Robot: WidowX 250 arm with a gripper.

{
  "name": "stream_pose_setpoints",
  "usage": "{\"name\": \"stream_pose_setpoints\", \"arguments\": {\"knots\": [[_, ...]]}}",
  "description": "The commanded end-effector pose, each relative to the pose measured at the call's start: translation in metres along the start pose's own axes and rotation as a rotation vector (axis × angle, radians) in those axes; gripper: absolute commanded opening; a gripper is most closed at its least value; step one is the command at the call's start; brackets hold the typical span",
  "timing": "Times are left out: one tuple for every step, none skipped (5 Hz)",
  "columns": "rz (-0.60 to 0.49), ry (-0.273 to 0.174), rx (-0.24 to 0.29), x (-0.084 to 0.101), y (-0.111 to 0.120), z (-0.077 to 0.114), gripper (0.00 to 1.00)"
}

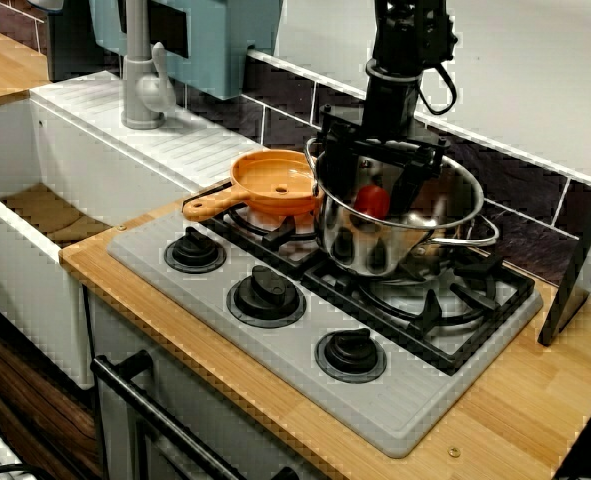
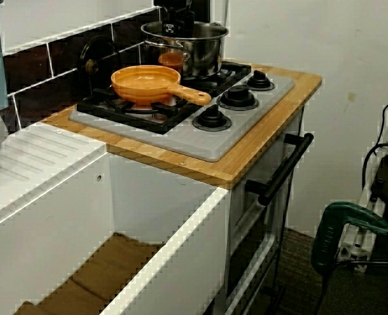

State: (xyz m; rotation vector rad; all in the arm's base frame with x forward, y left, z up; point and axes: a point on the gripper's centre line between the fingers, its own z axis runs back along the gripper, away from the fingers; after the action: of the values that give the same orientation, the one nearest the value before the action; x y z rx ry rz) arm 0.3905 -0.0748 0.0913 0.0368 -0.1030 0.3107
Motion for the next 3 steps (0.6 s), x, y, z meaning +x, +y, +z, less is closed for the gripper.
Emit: {"name": "stream_pose_setpoints", "arguments": {"knots": [[0.000, -0.015, -0.027, 0.0007, 0.0017, 0.0010, 1.00], [0.001, -0.014, -0.027, -0.0011, 0.0014, -0.0015, 1.00], [0.002, -0.016, -0.025, -0.0015, 0.0011, -0.0026, 1.00]]}}
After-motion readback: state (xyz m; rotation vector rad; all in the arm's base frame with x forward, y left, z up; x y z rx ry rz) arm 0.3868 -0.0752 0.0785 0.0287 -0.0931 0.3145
